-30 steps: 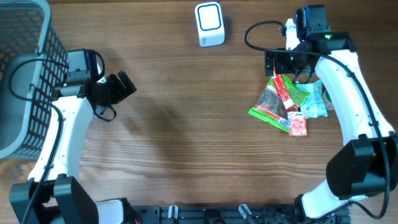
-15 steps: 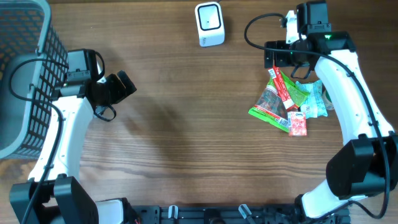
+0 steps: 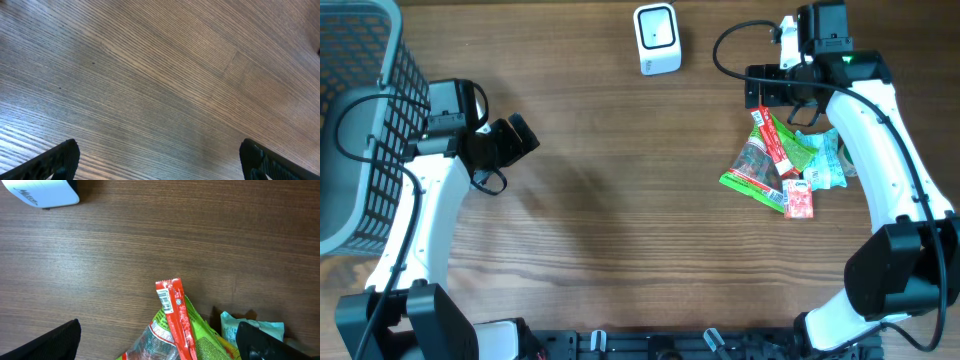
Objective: Scan the item barcode
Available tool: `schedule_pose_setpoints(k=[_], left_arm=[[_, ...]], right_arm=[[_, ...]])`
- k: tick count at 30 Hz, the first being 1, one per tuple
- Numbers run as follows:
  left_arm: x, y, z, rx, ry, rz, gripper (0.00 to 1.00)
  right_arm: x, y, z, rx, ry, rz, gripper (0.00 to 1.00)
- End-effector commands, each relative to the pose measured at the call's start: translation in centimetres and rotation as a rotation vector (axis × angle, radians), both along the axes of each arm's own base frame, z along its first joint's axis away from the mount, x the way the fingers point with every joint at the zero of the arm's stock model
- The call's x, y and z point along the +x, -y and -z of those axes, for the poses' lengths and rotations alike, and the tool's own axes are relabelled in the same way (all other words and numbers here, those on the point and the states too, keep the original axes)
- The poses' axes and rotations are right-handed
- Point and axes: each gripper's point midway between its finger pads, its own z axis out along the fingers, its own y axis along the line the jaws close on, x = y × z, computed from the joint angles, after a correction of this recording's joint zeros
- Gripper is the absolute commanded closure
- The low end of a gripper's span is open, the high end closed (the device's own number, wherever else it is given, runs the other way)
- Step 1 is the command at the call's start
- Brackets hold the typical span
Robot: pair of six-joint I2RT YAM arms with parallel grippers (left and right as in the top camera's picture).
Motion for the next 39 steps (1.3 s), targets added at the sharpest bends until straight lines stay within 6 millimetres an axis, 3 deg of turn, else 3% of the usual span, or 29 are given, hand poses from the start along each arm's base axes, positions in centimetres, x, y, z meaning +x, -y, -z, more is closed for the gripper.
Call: schedule_pose_setpoints(k=[1, 9, 17, 20, 29, 32, 39], left_arm=[[-0.1, 0.3, 0.2, -0.008, -0.004, 0.015, 0.00], [-0.1, 0.3, 0.2, -0.008, -0.004, 0.015, 0.00], [-0.1, 0.3, 0.2, -0.008, -0.004, 0.015, 0.00], [-0.1, 0.3, 0.2, -0.008, -0.004, 0.015, 0.00], [-0.1, 0.3, 0.2, -0.008, -0.004, 0.015, 0.00], [-0.1, 0.3, 0.2, -0.008, -0.004, 0.015, 0.00], [-0.1, 0.3, 0.2, -0.008, -0.004, 0.015, 0.00]], right_arm=[[0.0, -0.2, -1.8, 0.019, 0.045, -0.005, 0.00], [-1.9, 0.0, -9.3, 0.035, 0.226, -0.006, 0.00], [-6.5, 0.4, -18.4, 0.057, 0.466, -0.008, 0.00], [-8.2, 0.6, -20.9, 0.063, 0.537, -0.009, 0.01], [-13.9, 1.1, -27.0, 0.079, 0.732, -0.010, 0.00], [-16.2, 3.0, -28.7, 0.016, 0.800, 0.062, 0.00], [-22.6, 4.2, -30.6, 0.003, 0.892, 0.093, 0.00]])
